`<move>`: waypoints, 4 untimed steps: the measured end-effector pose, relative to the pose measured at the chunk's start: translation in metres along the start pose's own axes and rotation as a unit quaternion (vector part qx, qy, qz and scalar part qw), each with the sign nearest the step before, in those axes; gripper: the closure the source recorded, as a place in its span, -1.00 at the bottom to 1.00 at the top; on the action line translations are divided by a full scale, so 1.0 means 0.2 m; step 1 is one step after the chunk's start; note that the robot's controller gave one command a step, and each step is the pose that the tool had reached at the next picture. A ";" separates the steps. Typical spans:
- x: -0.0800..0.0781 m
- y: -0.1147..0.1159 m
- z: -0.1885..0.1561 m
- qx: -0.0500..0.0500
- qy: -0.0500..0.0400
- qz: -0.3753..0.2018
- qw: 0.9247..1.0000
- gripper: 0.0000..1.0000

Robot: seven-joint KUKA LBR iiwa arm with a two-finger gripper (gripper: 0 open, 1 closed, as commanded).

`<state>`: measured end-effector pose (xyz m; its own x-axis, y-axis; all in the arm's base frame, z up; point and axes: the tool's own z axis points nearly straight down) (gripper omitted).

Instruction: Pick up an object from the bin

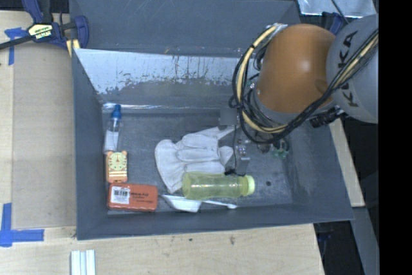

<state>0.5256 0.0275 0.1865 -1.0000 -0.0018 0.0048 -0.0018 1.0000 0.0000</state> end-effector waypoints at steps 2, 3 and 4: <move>-0.17 0.07 0.26 0.000 -0.007 -0.031 1.000 -1.00; -0.23 0.11 0.51 0.000 -0.006 -0.052 0.999 -1.00; -0.20 0.10 0.56 0.000 -0.009 -0.021 1.000 1.00</move>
Offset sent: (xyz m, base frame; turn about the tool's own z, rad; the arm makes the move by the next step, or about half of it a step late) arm 0.0589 0.0301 -0.1165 -0.1247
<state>0.5647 0.0466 0.0745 -0.9990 -0.0433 -0.0126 -0.0433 0.9991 0.0008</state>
